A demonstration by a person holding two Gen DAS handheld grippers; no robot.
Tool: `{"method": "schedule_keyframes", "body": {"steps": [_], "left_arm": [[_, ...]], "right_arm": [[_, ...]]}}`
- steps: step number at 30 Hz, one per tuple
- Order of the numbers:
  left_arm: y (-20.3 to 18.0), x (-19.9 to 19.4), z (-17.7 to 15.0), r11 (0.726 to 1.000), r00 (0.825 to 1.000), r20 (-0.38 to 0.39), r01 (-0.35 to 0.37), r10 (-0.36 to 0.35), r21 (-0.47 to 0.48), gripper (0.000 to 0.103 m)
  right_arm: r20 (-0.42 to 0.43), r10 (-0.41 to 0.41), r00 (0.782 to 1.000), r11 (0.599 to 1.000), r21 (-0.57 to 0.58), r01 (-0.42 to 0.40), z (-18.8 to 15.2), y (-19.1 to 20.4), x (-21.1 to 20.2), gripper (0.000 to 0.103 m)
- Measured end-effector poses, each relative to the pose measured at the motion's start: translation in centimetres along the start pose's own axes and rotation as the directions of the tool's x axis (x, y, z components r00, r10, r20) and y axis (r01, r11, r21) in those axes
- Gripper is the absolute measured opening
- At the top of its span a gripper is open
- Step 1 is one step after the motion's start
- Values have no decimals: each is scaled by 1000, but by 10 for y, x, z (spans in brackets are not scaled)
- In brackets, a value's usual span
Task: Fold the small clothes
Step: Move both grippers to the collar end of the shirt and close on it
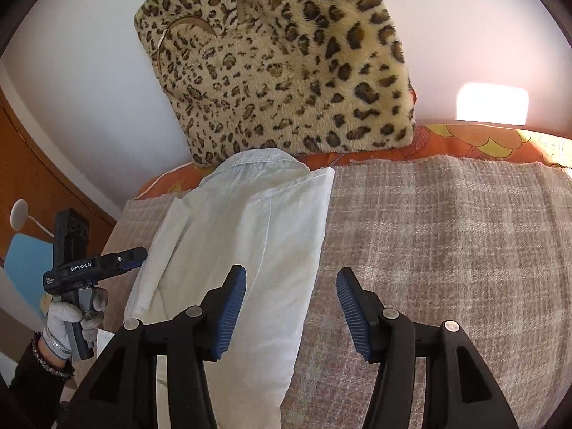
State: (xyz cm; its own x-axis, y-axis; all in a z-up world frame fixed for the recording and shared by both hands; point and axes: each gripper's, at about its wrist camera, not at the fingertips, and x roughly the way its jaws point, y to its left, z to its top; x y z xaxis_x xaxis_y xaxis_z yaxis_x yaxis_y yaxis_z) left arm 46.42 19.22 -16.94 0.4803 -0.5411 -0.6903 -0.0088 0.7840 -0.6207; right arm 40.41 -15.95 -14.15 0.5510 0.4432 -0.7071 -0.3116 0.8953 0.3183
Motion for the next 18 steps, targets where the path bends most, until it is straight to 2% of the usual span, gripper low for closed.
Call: {"method": "schedule_keyframes", "body": {"steps": [4, 9, 14, 18], "left_arm": [[2, 11, 20, 1000, 1000, 18, 14, -13, -21, 53], [4, 22, 39, 1000, 999, 36, 23, -22, -20, 53], [12, 29, 47, 994, 995, 58, 91, -87, -57, 53], [8, 35, 50, 995, 993, 70, 95, -92, -30, 49]], "right_arm": [[-22, 22, 1000, 1000, 23, -21, 18, -9, 22, 57], [-61, 45, 997, 999, -4, -46, 32, -8, 42, 57], [-78, 79, 994, 997, 17, -78, 41, -15, 58, 57], [-92, 97, 991, 995, 31, -94, 46, -18, 71, 54]]}}
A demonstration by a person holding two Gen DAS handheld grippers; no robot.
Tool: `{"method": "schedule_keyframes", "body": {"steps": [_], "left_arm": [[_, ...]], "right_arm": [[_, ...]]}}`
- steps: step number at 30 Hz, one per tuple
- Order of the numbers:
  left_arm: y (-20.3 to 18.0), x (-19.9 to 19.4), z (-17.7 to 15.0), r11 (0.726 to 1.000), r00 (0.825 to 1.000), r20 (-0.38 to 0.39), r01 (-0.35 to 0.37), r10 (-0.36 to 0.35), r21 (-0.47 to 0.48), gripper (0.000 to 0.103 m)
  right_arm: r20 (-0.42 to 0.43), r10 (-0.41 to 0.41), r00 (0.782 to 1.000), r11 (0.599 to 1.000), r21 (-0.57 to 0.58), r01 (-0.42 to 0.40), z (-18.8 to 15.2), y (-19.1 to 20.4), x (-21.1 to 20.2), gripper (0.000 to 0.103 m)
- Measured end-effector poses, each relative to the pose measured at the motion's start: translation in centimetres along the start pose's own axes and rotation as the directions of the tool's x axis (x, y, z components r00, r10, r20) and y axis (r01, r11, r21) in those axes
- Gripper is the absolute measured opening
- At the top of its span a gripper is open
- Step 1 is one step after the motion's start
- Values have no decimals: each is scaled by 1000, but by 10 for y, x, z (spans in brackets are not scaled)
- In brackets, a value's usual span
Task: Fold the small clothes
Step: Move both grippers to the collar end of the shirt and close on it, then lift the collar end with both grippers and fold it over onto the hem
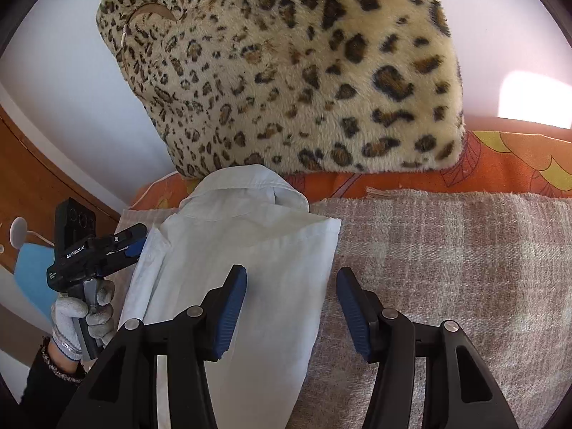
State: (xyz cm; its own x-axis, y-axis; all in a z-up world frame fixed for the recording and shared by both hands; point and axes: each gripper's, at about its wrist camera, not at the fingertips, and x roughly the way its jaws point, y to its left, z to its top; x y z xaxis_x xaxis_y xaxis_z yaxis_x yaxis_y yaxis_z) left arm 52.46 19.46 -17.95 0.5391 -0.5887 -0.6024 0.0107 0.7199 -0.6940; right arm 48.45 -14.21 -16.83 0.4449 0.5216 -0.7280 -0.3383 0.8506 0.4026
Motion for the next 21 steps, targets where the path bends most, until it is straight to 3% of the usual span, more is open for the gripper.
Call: {"method": "schedule_keyframes", "body": {"steps": [2, 4, 7, 21], "left_arm": [[-3, 6, 2, 1000, 1000, -16, -9, 9, 20, 35], [-7, 11, 3, 999, 999, -26, -19, 20, 47, 12], [-10, 10, 1, 997, 1000, -11, -28, 29, 71, 7], [-59, -52, -7, 981, 993, 103, 29, -50, 194, 3]], "right_arm": [[-1, -18, 1000, 1000, -4, 18, 3, 2, 3, 39], [-22, -63, 998, 998, -31, 63, 6, 9, 8, 19], [-24, -123, 992, 986, -120, 120, 7, 26, 6, 3], [107, -89, 990, 967, -227, 112, 14, 73, -65, 0]]}}
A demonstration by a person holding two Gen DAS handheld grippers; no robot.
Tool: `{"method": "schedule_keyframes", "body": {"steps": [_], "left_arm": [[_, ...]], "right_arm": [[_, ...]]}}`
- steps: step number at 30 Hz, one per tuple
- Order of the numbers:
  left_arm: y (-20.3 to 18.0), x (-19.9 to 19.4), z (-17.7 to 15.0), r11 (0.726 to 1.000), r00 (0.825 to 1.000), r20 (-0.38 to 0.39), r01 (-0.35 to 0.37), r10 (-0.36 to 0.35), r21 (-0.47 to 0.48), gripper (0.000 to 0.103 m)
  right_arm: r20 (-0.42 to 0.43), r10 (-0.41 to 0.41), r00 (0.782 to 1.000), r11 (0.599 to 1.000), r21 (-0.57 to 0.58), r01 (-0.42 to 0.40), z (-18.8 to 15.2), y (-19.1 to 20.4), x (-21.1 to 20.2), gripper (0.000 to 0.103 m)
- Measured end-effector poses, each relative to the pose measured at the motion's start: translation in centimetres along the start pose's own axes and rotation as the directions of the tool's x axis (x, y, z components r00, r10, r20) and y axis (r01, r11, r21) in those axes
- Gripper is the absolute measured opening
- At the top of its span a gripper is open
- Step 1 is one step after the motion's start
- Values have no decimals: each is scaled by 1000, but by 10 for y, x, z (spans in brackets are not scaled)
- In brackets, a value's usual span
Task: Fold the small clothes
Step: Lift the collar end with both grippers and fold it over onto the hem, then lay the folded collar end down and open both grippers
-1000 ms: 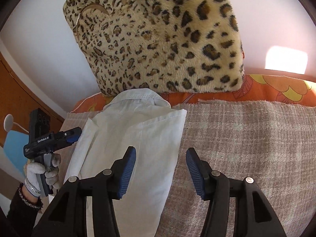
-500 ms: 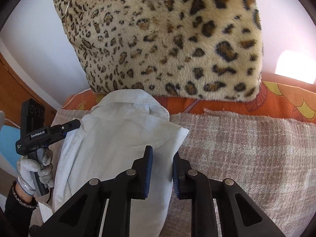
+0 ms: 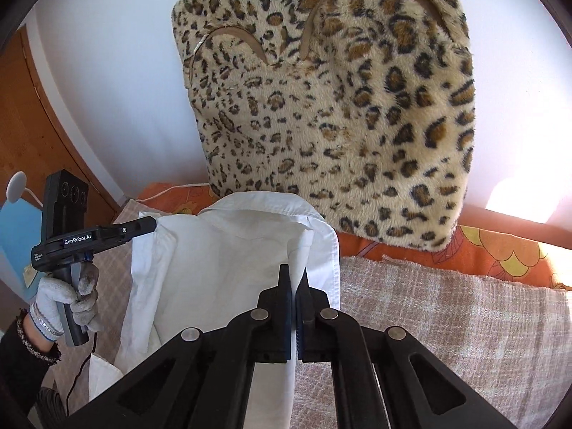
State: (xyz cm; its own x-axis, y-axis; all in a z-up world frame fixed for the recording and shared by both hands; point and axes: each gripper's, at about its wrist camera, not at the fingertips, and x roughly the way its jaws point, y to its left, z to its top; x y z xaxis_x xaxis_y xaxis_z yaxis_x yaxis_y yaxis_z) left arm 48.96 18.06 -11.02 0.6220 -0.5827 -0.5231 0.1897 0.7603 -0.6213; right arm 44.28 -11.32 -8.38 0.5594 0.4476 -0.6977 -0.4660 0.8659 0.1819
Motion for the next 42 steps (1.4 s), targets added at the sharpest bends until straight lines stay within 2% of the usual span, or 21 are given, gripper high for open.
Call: {"method": "schedule_keyframes", "body": {"steps": [10, 15, 20, 24, 28, 35, 39, 42], "left_arm": [[-33, -42, -18, 999, 999, 32, 31, -33, 43, 2], [-53, -81, -33, 996, 996, 73, 43, -48, 75, 2], [-75, -119, -61, 991, 994, 93, 51, -62, 124, 2], [-88, -145, -93, 988, 993, 94, 53, -67, 146, 2], [-94, -162, -131, 985, 996, 66, 47, -59, 163, 2], [-85, -167, -195, 981, 998, -56, -11, 22, 194, 2], [-71, -170, -212, 984, 996, -80, -36, 50, 175, 2], [-69, -174, -221, 981, 992, -109, -44, 65, 191, 2]], "right_arm": [[52, -5, 999, 996, -90, 9, -5, 33, -60, 0], [71, -18, 997, 987, -159, 29, -21, 52, -100, 0], [100, -45, 994, 972, -225, 66, -45, 70, -134, 0], [131, -46, 990, 969, -234, 76, -71, 80, -154, 0], [152, -64, 986, 951, -291, 107, -112, 99, -170, 0], [142, -113, 983, 924, -349, 157, -186, 120, -178, 0], [135, -159, 978, 892, -404, 201, -225, 129, -177, 0], [75, -208, 975, 863, -455, 219, -251, 132, -169, 1]]}}
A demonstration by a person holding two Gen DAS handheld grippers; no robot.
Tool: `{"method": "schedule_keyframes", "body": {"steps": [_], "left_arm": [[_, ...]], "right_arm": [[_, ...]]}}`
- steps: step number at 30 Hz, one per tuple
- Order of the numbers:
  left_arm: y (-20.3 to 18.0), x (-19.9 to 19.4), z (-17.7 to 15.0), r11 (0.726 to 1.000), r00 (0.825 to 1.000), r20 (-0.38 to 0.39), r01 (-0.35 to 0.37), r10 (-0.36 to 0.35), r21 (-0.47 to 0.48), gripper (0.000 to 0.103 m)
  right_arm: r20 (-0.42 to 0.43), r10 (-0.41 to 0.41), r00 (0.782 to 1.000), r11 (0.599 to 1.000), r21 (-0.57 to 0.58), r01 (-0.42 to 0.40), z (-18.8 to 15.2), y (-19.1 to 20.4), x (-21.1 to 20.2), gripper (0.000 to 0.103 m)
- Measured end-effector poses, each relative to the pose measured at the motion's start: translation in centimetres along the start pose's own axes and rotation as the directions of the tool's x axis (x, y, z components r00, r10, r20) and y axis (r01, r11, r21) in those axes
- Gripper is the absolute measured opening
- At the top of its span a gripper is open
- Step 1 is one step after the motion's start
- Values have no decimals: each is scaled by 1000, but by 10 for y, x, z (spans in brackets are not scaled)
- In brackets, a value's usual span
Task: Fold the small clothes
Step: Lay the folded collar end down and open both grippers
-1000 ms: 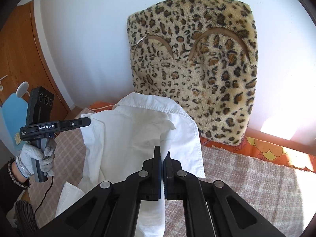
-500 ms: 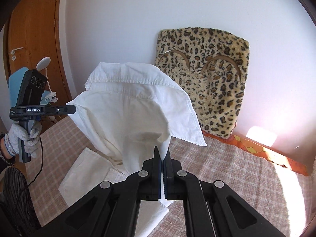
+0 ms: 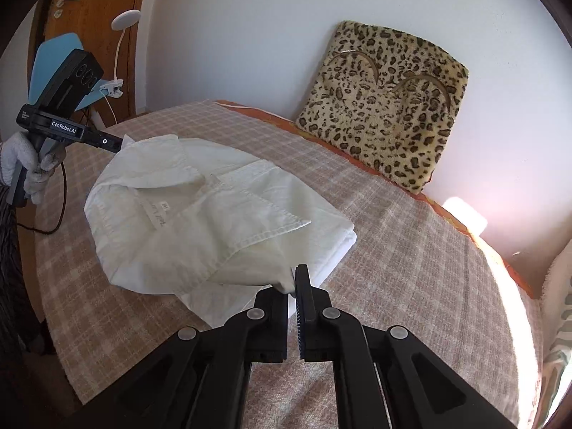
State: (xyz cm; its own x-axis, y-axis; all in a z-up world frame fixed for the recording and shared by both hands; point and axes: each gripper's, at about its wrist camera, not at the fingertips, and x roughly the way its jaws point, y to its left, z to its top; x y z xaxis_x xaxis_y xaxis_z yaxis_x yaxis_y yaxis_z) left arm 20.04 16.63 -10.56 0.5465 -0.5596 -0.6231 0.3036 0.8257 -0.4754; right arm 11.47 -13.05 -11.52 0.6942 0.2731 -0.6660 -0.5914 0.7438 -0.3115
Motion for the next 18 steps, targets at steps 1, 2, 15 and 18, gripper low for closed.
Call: {"method": "schedule_keyframes", "body": {"steps": [1, 2, 15, 18], "left_arm": [[-1, -1, -3, 1000, 1000, -11, -8, 8, 13, 2], [-3, -4, -4, 1000, 1000, -15, -17, 18, 26, 2], [-21, -3, 40, 994, 996, 82, -43, 36, 96, 11], [-12, 31, 42, 998, 999, 5, -39, 39, 49, 11]], "right_arm": [[-20, -9, 1000, 1000, -11, 9, -6, 2, 1, 1], [-37, -18, 999, 1000, -8, 18, -11, 2, 1, 1], [137, 93, 986, 889, 435, -144, 9, -60, -27, 29], [124, 153, 980, 896, 401, -191, 29, -48, 1, 29]]}}
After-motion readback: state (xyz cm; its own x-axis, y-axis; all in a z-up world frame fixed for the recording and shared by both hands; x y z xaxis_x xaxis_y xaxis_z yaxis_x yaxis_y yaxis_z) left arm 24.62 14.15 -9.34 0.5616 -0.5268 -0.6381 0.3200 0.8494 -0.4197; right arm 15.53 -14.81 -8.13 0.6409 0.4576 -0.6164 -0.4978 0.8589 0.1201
